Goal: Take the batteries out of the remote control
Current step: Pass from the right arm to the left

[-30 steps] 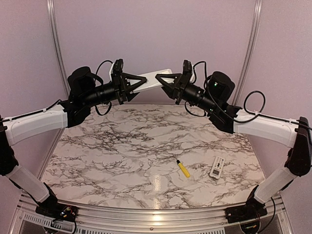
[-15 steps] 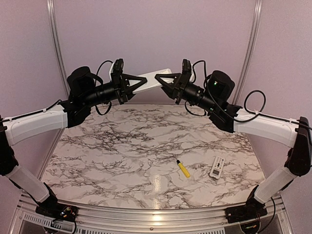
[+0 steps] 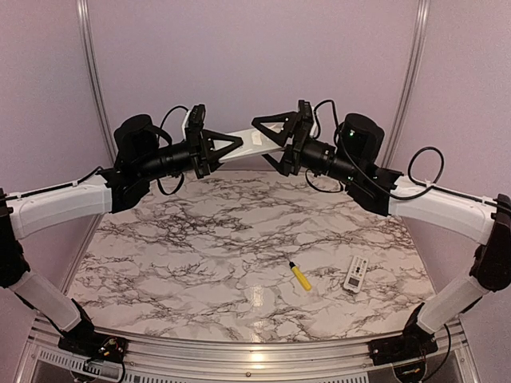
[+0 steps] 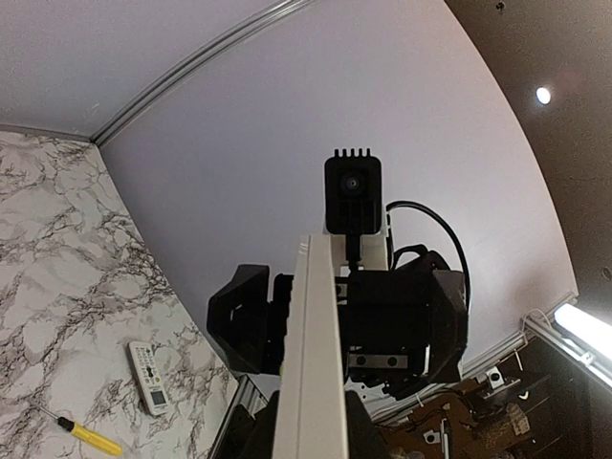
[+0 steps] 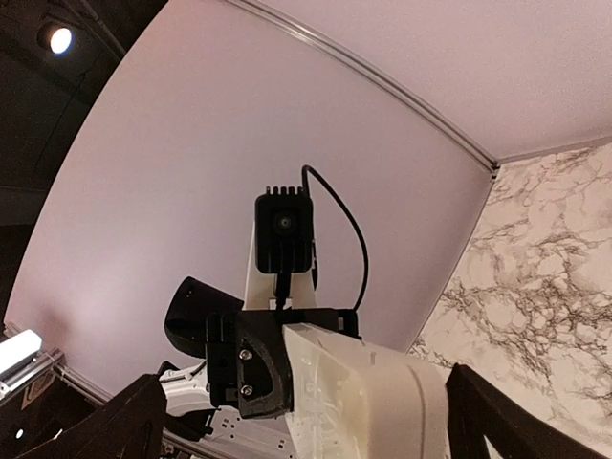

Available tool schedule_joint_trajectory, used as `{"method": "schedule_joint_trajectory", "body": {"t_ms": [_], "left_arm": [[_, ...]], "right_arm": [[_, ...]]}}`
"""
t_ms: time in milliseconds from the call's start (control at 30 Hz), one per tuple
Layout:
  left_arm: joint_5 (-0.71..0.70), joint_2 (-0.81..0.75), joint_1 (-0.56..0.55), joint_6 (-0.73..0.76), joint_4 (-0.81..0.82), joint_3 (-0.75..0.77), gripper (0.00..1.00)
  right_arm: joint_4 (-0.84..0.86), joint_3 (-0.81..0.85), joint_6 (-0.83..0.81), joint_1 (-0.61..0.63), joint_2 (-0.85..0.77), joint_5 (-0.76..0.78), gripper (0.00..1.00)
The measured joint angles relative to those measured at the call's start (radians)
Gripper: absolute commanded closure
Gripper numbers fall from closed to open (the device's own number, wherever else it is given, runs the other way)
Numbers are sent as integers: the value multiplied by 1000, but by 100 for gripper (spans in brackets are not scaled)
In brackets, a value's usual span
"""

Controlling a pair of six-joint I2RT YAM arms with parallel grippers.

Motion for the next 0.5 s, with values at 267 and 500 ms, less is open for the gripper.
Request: {"method": "schedule_joint_trajectory", "body": {"t_ms": [267, 500], "left_arm": [[2, -32, 0, 53, -145, 0, 100], [-43, -103, -3, 132, -372, 5, 100]], "right_arm": [[-224, 0, -113, -42, -114, 5, 1], [-446, 14, -229, -113, -216, 51, 1]]}}
